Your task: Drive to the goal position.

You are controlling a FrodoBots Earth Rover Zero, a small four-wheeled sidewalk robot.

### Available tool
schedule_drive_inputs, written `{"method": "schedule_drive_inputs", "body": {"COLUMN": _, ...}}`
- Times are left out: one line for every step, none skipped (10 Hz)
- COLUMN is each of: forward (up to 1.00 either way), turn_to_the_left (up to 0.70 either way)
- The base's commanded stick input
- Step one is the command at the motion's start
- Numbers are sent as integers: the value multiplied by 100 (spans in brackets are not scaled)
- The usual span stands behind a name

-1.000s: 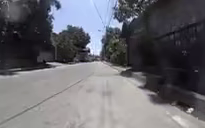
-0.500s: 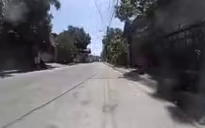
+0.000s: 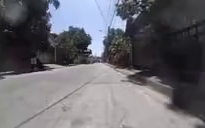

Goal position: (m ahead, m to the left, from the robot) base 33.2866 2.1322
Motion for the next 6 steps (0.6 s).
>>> {"method": "schedule_drive_inputs", "body": {"forward": 100, "turn_to_the_left": 0}}
{"method": "schedule_drive_inputs", "body": {"forward": 100, "turn_to_the_left": 0}}
{"method": "schedule_drive_inputs", "body": {"forward": 100, "turn_to_the_left": 0}}
{"method": "schedule_drive_inputs", "body": {"forward": 100, "turn_to_the_left": 0}}
{"method": "schedule_drive_inputs", "body": {"forward": 100, "turn_to_the_left": 0}}
{"method": "schedule_drive_inputs", "body": {"forward": 100, "turn_to_the_left": 0}}
